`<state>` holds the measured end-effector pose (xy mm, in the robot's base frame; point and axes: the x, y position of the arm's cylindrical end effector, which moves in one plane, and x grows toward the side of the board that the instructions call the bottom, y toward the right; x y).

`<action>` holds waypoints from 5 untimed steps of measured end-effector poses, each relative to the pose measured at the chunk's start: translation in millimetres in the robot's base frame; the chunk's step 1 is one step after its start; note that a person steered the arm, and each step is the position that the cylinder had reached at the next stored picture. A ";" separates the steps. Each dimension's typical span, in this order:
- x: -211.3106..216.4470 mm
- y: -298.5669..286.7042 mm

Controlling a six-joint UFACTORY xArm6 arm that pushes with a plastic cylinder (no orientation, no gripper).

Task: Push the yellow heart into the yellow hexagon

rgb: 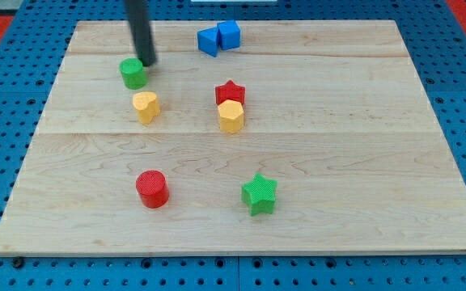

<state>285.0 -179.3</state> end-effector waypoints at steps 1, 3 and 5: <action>50.2 1.2; 107.0 45.6; 113.5 130.4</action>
